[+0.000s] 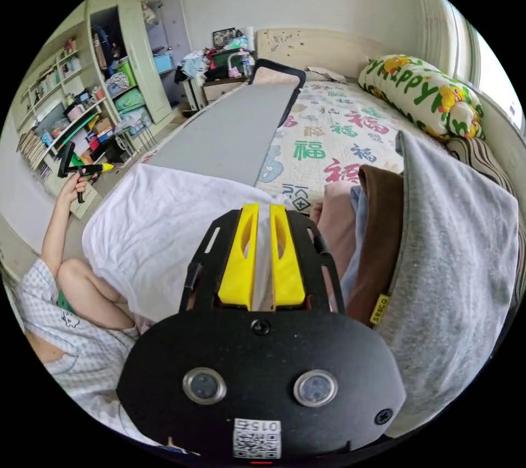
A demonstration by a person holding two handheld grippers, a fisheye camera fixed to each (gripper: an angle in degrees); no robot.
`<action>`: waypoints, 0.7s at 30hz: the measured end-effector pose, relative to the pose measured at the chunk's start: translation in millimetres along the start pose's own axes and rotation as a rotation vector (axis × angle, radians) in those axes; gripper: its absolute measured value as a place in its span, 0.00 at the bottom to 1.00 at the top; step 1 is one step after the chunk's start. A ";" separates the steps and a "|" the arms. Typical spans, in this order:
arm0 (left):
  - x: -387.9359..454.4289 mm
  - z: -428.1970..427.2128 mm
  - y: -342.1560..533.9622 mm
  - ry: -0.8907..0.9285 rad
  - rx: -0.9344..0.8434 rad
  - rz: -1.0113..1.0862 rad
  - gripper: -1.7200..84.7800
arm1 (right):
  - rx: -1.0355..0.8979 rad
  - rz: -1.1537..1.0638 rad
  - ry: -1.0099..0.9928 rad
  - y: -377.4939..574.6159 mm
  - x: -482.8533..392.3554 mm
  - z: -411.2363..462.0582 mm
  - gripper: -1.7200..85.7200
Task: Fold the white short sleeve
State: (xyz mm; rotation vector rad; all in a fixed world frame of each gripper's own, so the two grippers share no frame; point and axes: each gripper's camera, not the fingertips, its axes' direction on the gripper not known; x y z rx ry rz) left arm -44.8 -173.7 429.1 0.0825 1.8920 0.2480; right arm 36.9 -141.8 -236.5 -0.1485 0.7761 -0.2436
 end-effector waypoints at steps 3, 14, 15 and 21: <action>52.1 -18.2 8.5 0.105 0.019 0.165 0.11 | 0.080 -0.152 -0.131 22.0 -47.6 -32.2 0.08; 238.3 52.8 129.9 0.297 -0.296 0.696 0.11 | -0.006 -0.504 -0.236 185.6 -191.9 5.8 0.12; 240.7 59.1 134.2 0.281 -0.326 0.703 0.11 | -0.013 -0.502 -0.220 189.6 -192.3 8.5 0.13; 266.5 84.1 140.3 0.112 -0.351 0.752 0.11 | -0.060 -0.570 -0.098 221.4 -205.7 27.6 0.12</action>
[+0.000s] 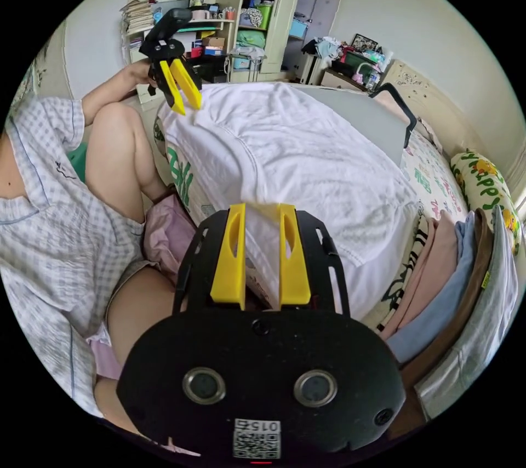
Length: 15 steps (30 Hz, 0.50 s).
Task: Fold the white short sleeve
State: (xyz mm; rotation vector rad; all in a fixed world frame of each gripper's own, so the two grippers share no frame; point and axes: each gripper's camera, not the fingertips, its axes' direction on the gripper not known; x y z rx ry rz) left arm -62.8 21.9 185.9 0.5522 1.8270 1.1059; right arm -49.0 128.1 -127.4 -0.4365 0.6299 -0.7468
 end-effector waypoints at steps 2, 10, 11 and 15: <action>7.3 2.2 -4.1 -0.090 -0.020 0.008 0.11 | -0.013 -0.021 0.051 3.7 -8.2 2.1 0.11; 28.9 18.6 -19.8 -0.228 -0.093 0.068 0.05 | 0.000 -0.023 0.080 18.9 -14.0 -2.7 0.07; 28.6 19.5 -20.8 -0.219 -0.103 0.074 0.03 | 0.013 -0.012 0.075 22.6 -12.1 -5.9 0.07; 28.0 14.5 -19.3 -0.182 -0.095 0.093 0.02 | 0.053 -0.001 0.083 33.8 -10.2 -19.1 0.06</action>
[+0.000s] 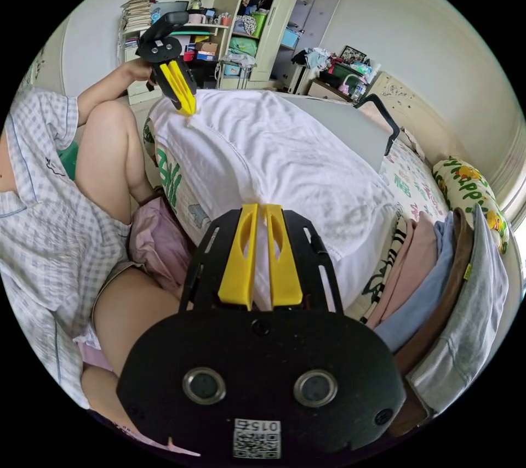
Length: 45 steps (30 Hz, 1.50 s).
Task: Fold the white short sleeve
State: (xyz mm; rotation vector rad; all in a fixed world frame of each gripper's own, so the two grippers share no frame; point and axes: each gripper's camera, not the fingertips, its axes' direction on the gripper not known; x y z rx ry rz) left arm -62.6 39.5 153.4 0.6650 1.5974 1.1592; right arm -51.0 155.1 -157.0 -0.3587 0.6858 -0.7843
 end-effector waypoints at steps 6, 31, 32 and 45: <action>-0.5 -42.0 20.9 0.085 0.182 0.021 0.01 | 0.125 0.043 -0.022 17.6 10.2 -38.4 0.06; -154.4 2.6 114.0 0.327 0.443 -0.434 0.10 | 0.139 0.600 -0.178 97.8 157.0 -40.7 0.13; -151.8 3.1 92.0 0.301 0.433 -0.400 0.10 | 0.137 0.611 -0.203 101.1 157.2 -35.5 0.13; -144.0 108.1 -253.8 0.394 0.291 -0.178 0.12 | 0.265 0.649 -0.241 144.2 178.1 -64.2 0.09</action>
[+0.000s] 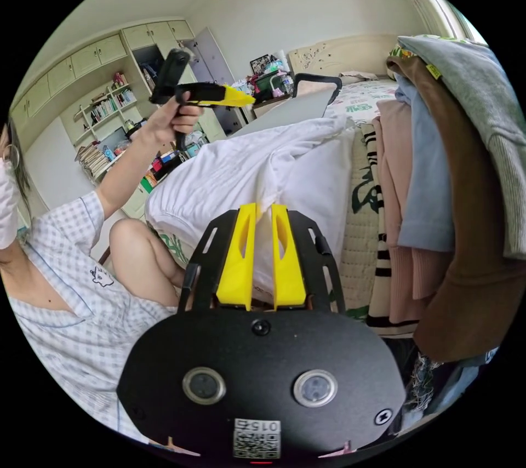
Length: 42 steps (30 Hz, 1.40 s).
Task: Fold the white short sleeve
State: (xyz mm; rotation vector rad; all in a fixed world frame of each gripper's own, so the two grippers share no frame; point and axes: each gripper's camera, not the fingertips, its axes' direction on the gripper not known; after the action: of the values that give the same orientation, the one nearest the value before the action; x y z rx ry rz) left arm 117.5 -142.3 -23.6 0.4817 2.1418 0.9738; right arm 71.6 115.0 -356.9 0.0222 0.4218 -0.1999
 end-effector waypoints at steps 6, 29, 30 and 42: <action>-27.7 97.7 -84.6 -0.223 -0.115 -0.083 0.12 | 0.024 -0.006 -0.046 4.4 14.5 -15.2 0.08; -75.4 190.6 -140.3 -0.223 -0.165 -0.144 0.02 | 0.315 0.108 -0.059 87.0 40.0 -80.2 0.02; -74.9 193.4 -141.0 -0.224 -0.175 -0.138 0.02 | 0.301 0.093 -0.046 84.6 37.8 -81.6 0.02; -74.2 204.2 -140.7 -0.213 -0.162 -0.135 0.04 | 0.297 0.118 -0.037 99.3 52.4 -97.3 0.06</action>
State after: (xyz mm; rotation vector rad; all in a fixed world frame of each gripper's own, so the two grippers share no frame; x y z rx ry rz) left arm 313.5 -175.6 -189.4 0.3401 1.8635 0.9651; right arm 98.6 208.5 -469.1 0.3342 0.3496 -0.1454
